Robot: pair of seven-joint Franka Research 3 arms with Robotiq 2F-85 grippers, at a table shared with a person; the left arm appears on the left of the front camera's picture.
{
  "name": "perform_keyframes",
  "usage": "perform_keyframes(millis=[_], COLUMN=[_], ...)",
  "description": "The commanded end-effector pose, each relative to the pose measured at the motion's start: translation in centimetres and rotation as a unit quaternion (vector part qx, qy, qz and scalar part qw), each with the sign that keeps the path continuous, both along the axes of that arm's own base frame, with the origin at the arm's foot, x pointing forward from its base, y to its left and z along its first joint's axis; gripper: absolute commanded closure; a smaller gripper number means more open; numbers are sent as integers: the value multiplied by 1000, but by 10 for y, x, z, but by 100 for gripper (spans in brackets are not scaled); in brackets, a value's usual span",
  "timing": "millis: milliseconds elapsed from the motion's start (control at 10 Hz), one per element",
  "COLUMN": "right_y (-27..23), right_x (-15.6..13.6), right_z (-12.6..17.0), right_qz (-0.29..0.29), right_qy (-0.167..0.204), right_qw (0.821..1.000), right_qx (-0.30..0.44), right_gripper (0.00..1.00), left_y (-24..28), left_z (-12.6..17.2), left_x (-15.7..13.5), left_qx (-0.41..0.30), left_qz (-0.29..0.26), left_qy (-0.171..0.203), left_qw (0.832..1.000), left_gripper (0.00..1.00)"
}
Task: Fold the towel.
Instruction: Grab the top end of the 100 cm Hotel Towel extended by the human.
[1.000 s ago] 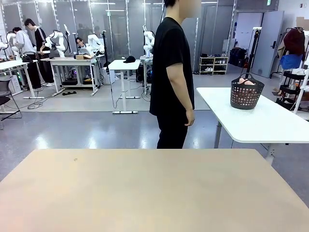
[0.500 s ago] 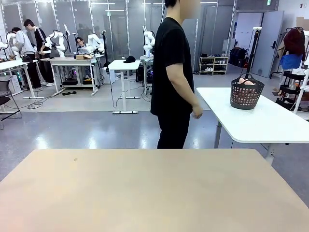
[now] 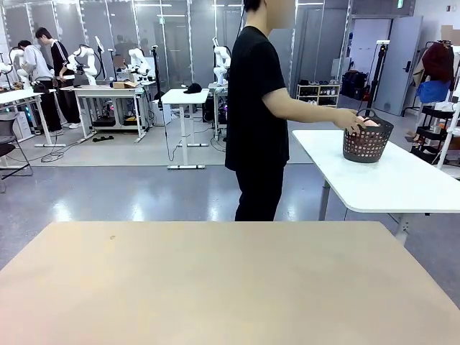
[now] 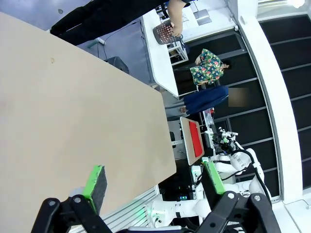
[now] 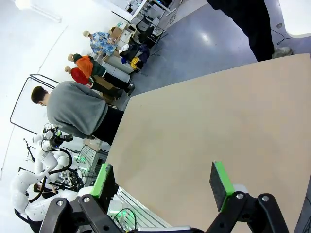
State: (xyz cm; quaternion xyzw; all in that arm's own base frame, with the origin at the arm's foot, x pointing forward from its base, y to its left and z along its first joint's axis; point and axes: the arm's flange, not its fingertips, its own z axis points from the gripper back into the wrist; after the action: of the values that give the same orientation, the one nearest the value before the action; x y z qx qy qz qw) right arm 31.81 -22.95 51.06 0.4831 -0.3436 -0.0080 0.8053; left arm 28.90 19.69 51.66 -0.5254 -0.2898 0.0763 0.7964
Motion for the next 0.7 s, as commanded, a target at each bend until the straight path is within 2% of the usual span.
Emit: perform_keyframes(millis=[0, 600], right_y=[-2, -2], right_x=[2, 2], right_z=[1, 1], right_qz=[2, 2], right_qy=[-15, -15], right_qw=[1000, 1000], right_qx=[0, 0], right_gripper=[0, 0], left_y=[2, 2], left_z=[1, 1], left_x=[3, 3], left_qx=[-5, -5], left_qz=[-6, -6], left_qy=[-14, -14], left_qw=[1000, 1000], left_gripper=[0, 0])
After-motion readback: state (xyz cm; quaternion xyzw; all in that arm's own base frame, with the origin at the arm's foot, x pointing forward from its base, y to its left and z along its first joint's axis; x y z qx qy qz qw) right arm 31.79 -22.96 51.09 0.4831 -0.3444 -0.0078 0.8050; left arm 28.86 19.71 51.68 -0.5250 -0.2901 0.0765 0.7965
